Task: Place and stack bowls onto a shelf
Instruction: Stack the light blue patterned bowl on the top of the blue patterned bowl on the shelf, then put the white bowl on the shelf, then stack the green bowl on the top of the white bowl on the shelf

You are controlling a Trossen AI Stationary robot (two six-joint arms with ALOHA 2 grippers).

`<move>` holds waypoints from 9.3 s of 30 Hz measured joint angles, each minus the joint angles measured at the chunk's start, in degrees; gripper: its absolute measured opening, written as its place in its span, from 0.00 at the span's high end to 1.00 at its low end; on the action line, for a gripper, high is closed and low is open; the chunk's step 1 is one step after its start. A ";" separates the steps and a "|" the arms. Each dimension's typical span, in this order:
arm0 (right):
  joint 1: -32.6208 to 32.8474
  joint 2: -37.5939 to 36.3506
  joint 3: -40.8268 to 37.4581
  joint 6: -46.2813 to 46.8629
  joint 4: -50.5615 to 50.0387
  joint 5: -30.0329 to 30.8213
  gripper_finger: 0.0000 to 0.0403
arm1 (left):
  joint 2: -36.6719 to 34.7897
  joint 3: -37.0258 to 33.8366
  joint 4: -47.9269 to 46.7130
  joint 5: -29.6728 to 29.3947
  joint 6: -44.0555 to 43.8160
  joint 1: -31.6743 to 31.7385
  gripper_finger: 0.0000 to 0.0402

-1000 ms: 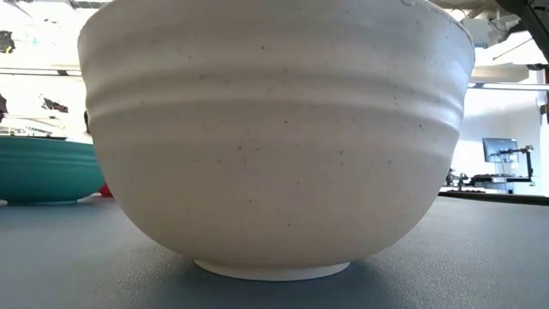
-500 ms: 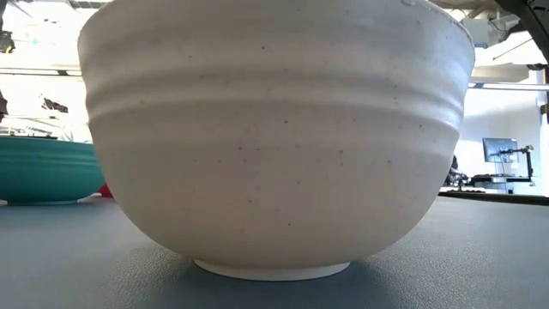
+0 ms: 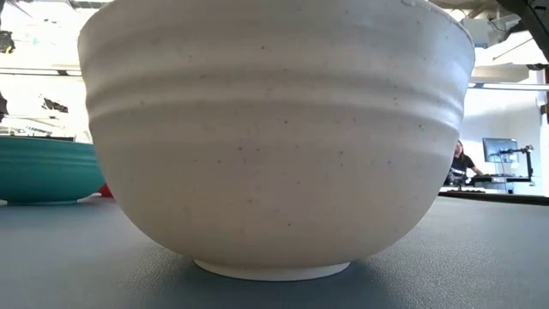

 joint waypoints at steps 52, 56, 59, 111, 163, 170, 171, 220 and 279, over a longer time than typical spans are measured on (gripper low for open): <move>46.37 1.91 -40.47 36.29 24.76 -3.17 0.41 | -2.05 0.02 -1.49 -7.32 -20.77 -35.41 0.71; 48.26 4.48 -40.48 42.41 23.24 0.15 0.42 | -0.34 0.00 -1.24 -7.47 -20.94 -37.04 0.71; 48.88 5.00 -40.48 45.05 22.01 2.29 0.48 | 0.17 0.00 -1.31 -7.61 -21.31 -37.75 0.71; -11.14 -22.47 -40.46 31.69 3.13 8.99 0.87 | -8.46 0.02 -8.59 -18.70 -34.34 -28.70 0.71; 16.93 -34.57 -40.40 23.21 20.77 1.62 0.56 | -26.87 -40.39 36.91 -15.10 -24.54 -42.26 0.71; 25.51 -34.32 -40.46 26.21 16.24 12.65 0.58 | -26.25 -40.39 31.42 -10.41 -25.22 -45.79 0.71; 26.29 -34.32 -40.46 26.90 15.55 13.54 0.58 | -26.25 -40.39 28.86 -10.32 -27.37 -46.14 0.71; 31.09 -34.32 -40.46 31.07 13.91 20.86 0.58 | -26.29 -51.54 23.81 -0.80 -40.16 -50.81 0.99; 25.13 -17.37 -38.07 29.94 10.35 10.15 0.93 | 9.49 7.01 10.12 -25.83 55.75 -44.25 0.99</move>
